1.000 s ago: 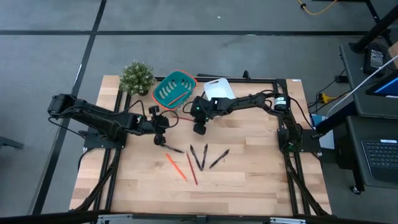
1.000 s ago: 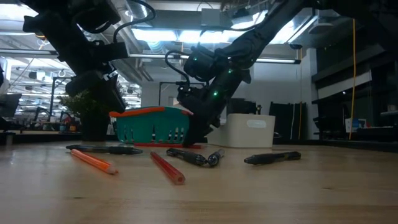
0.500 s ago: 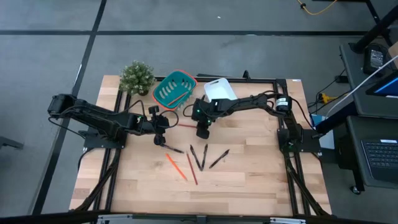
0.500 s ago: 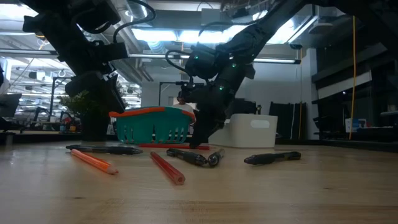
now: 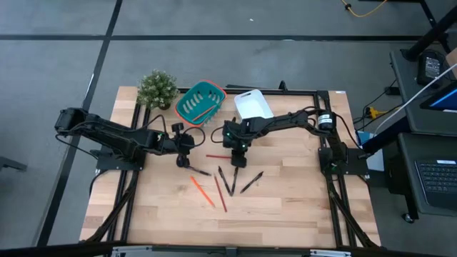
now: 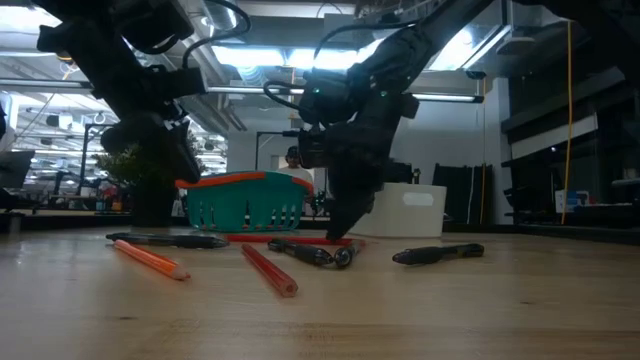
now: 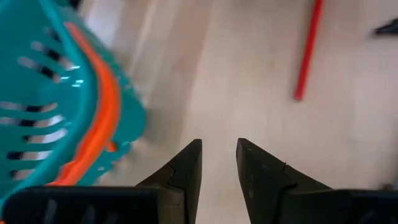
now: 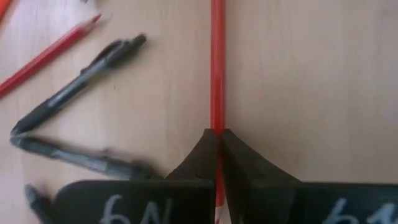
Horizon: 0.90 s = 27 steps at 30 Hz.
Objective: Sort pens & pencils
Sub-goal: Put the red pencil into the green basket
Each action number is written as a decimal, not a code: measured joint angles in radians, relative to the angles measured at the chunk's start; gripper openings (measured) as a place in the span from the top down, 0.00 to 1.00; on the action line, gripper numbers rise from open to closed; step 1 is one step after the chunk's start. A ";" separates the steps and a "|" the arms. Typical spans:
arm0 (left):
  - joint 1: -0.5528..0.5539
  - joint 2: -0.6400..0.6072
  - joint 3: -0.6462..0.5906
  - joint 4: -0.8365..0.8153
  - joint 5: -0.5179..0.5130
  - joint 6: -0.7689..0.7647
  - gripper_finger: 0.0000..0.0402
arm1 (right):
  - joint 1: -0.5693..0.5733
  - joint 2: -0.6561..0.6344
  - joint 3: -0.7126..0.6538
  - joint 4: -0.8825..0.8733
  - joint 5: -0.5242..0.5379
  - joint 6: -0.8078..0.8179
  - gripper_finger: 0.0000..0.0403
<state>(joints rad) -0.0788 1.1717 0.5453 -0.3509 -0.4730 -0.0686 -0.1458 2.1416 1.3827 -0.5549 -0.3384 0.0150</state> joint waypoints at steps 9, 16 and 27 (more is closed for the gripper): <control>0.000 0.000 0.000 0.078 0.056 0.001 0.77 | 0.003 -0.054 -0.012 0.041 0.058 -0.002 0.87; -0.003 0.000 0.000 0.105 0.056 0.001 0.77 | 0.005 -0.062 -0.013 0.045 0.086 -0.021 0.67; -0.003 0.000 0.000 0.185 0.055 0.003 0.77 | -0.011 -0.107 0.012 0.055 0.105 0.003 0.52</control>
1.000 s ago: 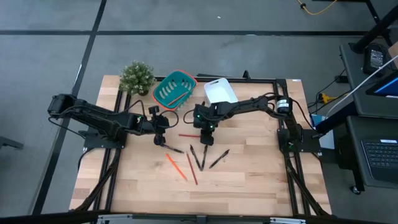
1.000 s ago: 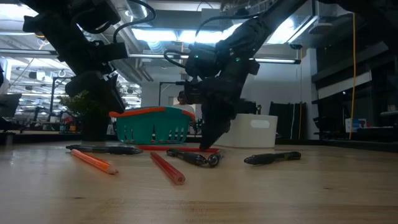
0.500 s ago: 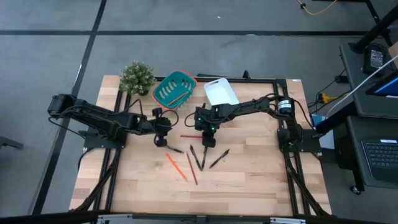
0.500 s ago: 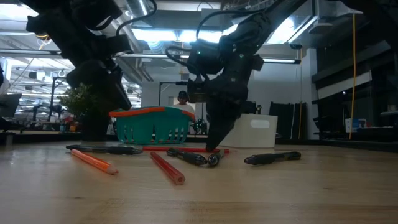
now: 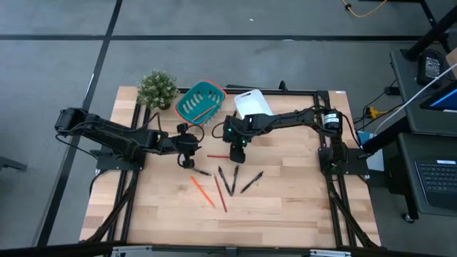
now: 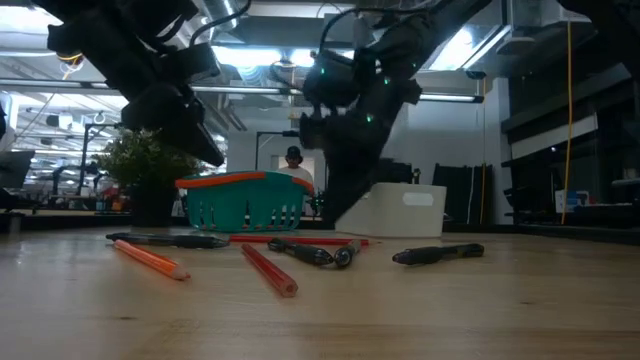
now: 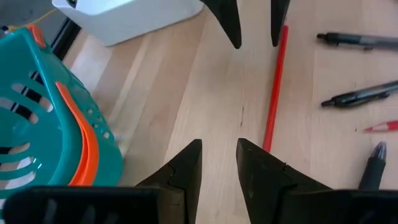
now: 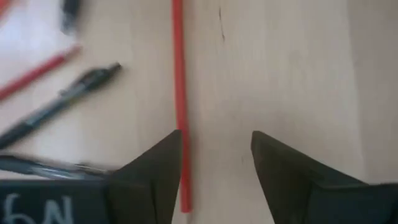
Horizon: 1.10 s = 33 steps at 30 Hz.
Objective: Sort pens & pencils
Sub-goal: Put the red pencil into the green basket
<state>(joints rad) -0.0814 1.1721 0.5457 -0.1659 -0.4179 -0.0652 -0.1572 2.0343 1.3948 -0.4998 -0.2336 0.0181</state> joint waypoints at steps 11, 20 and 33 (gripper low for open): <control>0.001 0.000 0.000 0.160 -0.013 0.063 0.77 | 0.005 -0.044 0.169 -0.314 -0.025 -0.132 0.55; 0.027 0.001 0.033 0.188 0.121 0.095 0.77 | -0.002 -0.302 -0.038 -0.147 0.134 -0.098 0.55; 0.090 0.329 0.321 -0.108 0.230 0.103 0.77 | -0.007 -0.746 -0.616 0.467 0.246 -0.086 0.55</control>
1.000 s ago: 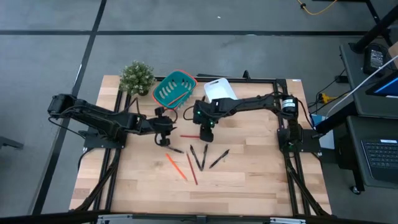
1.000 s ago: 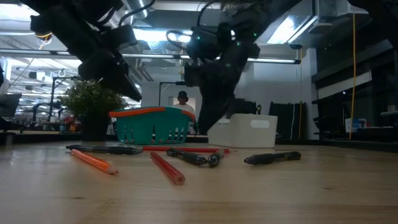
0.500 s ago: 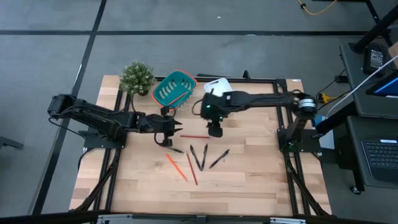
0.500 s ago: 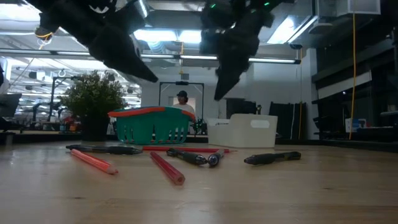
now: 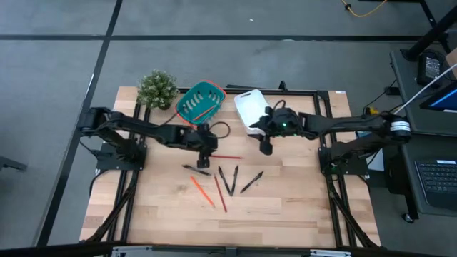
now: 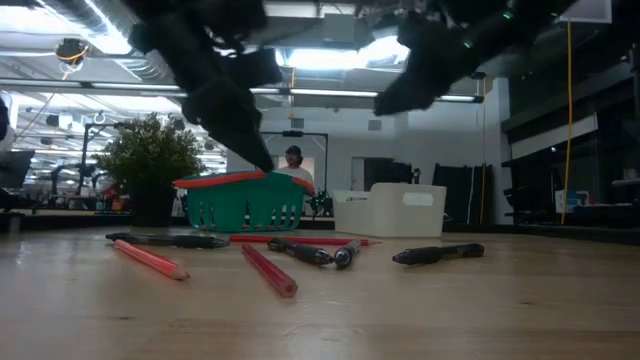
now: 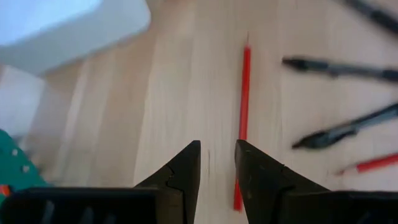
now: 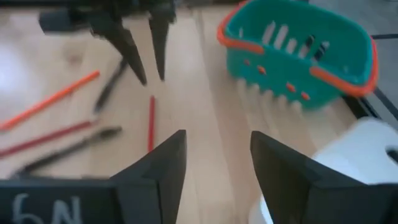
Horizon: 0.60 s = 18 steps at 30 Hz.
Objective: Sort pens & pencils
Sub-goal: Put the red pencil into the green basket
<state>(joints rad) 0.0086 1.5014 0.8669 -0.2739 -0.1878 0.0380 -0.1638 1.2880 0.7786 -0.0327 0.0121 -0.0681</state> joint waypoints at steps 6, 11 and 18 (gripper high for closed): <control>-0.001 0.131 0.189 -0.173 0.030 0.021 0.77 | 0.001 -0.026 -0.153 0.083 -0.002 -0.038 0.55; 0.000 0.197 0.286 -0.209 0.028 -0.004 0.77 | 0.000 -0.026 -0.210 0.101 -0.002 -0.014 0.55; 0.019 0.292 0.344 -0.251 0.103 -0.007 0.77 | 0.001 -0.023 -0.218 0.130 0.084 -0.034 0.55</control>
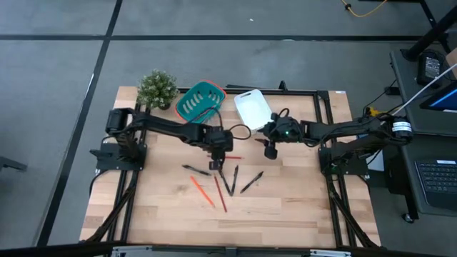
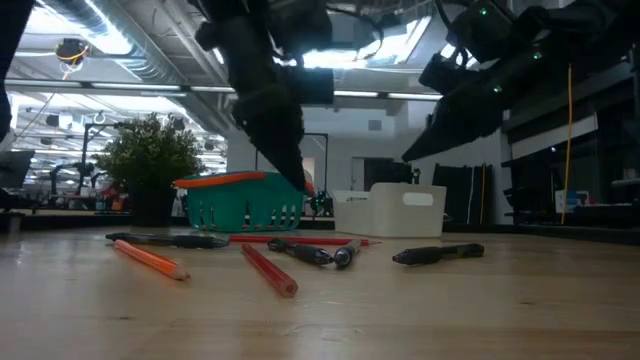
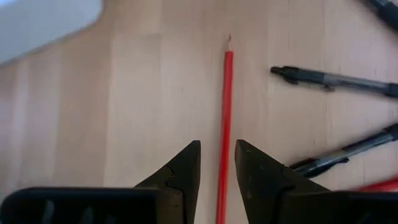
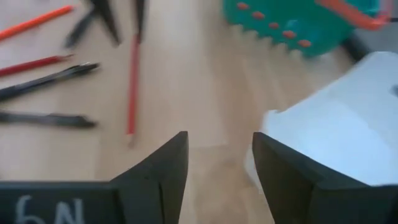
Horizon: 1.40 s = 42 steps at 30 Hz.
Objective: Sort pens & pencils
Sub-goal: Put the red pencil into the green basket
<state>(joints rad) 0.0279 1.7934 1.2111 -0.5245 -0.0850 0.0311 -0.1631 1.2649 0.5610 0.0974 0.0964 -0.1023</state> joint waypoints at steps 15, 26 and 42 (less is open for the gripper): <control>-0.005 0.113 0.101 -0.142 0.051 -0.002 0.77 | 0.000 0.000 0.000 0.001 0.061 0.014 0.55; -0.005 0.121 0.101 -0.121 0.064 -0.001 0.77 | 0.000 0.000 0.000 -0.005 0.061 0.012 0.55; 0.000 0.200 0.099 -0.084 0.104 0.012 0.77 | 0.000 0.001 0.000 -0.015 0.061 0.012 0.55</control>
<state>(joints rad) 0.0278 1.9932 1.3099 -0.6086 0.0187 0.0433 -0.1631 1.2659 0.5613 0.0829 0.1574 -0.0908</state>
